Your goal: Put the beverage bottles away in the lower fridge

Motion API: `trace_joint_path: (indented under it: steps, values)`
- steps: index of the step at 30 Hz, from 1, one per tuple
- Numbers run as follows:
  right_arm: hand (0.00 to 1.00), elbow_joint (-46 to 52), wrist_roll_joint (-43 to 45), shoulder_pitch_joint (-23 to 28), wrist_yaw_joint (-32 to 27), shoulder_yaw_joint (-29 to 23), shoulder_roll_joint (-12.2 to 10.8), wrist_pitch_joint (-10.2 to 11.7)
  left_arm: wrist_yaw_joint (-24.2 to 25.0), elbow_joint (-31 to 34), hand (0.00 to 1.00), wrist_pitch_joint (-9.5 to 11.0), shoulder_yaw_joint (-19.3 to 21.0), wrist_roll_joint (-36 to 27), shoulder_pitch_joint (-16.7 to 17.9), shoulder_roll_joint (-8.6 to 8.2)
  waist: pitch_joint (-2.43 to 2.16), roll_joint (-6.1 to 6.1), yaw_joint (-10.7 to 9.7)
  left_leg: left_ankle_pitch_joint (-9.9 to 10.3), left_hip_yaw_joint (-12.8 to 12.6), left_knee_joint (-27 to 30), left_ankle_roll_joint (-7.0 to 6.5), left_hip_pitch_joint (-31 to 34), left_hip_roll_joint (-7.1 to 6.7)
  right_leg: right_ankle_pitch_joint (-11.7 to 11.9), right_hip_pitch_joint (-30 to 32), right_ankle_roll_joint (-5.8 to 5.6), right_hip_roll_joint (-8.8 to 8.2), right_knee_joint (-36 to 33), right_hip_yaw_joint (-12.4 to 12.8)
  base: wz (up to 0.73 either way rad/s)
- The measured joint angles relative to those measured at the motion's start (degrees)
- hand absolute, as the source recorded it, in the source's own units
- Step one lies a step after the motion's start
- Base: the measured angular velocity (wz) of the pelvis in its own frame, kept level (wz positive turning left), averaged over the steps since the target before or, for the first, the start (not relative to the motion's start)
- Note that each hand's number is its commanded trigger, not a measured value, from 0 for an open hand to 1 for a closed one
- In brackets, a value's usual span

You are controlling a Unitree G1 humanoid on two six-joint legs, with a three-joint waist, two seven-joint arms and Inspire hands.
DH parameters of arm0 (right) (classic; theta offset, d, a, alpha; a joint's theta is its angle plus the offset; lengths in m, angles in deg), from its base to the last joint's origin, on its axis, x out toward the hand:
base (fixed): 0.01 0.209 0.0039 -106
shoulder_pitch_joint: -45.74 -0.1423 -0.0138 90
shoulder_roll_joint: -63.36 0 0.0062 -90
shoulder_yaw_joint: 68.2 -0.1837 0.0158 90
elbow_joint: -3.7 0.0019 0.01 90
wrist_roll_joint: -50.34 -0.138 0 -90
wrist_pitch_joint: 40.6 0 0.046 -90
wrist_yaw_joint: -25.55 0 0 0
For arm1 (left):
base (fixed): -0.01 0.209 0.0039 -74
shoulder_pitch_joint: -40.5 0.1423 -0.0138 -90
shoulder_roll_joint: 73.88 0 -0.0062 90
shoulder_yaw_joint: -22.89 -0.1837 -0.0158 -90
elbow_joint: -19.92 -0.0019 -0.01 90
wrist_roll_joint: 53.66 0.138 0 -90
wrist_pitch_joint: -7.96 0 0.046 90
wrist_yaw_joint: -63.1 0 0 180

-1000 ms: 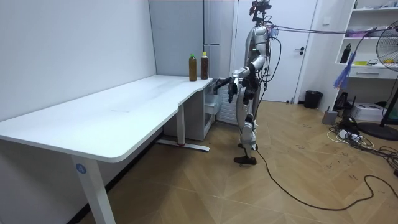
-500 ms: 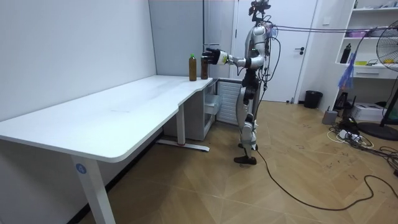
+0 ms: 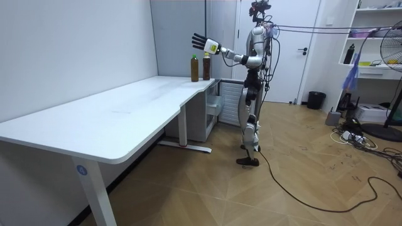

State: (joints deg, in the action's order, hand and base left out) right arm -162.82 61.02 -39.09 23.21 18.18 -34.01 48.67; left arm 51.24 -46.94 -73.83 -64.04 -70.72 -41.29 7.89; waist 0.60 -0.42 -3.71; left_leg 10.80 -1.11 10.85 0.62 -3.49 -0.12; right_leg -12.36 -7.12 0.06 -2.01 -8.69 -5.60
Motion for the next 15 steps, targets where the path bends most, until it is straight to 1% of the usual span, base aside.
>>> trace_joint_path:
  steps: [1,2,3,4,6,8,12,15]
  values:
    - [0.0,-0.2,0.4,-0.2,0.0,0.0,0.0,-0.1,2.4,0.2,0.0,-0.7,0.0,-1.9,-0.1,0.04,0.01,0.09,-0.5,0.0,0.0,0.0,0.0,0.2,0.0,0.0,0.2,0.0,0.0,-0.1,0.0,0.0]
    - [0.0,-0.2,0.4,-0.2,0.0,0.1,0.0,-0.3,4.5,0.3,0.0,-1.6,0.0,-4.0,-0.1,0.04,-0.08,-0.04,-0.6,0.0,0.0,0.0,0.0,0.4,0.0,0.0,0.4,0.0,0.0,0.0,0.0,0.0]
    - [0.0,-0.2,0.4,-0.2,0.0,0.1,0.0,-0.5,5.5,0.4,0.0,-2.0,-0.1,-4.9,-0.1,0.04,-0.08,-0.04,-0.7,0.0,0.0,0.0,0.0,0.5,0.0,0.0,0.5,0.0,0.0,0.0,0.0,0.0]
    - [0.0,-0.3,0.4,-0.2,0.0,0.1,0.1,-0.7,7.3,0.5,0.0,-2.8,-0.3,-6.1,-0.2,0.04,-0.28,-0.25,-0.8,0.0,-0.1,0.0,0.0,0.7,0.01,0.0,0.8,0.01,0.01,-0.1,0.1,-0.06]
    - [0.0,-0.4,0.5,0.0,0.0,0.3,0.1,-1.0,9.5,0.5,0.0,-4.0,-1.0,-7.9,-0.2,0.05,-0.38,-0.22,-0.7,0.0,-0.4,0.0,0.0,0.8,0.03,0.0,1.0,0.01,0.03,-0.2,0.5,-0.08]
    - [0.0,-0.4,0.5,-0.1,0.0,0.9,0.1,-1.9,12.7,0.5,0.0,-5.4,-1.2,-11.9,-0.3,0.06,-0.51,-0.3,-0.7,0.0,-0.5,0.0,0.0,0.5,0.04,0.0,1.0,0.02,0.04,-0.4,0.9,-0.09]
    - [0.0,-0.9,0.6,-0.1,0.0,1.0,0.2,-1.9,16.3,0.5,0.0,-6.5,-1.0,-15.6,-1.3,0.08,-0.47,-0.47,-0.7,0.0,-0.9,-0.2,0.0,-0.1,0.26,0.0,0.9,0.02,0.16,-1.0,0.8,-0.07]
    - [0.0,-0.9,0.9,-0.1,0.0,1.0,0.3,-2.5,18.7,0.5,0.0,-7.1,-1.0,-17.2,-1.9,0.07,-0.2,-0.61,-0.6,0.0,-1.4,-0.2,0.0,-0.3,0.3,0.0,0.8,0.04,0.16,-0.9,0.8,-0.03]
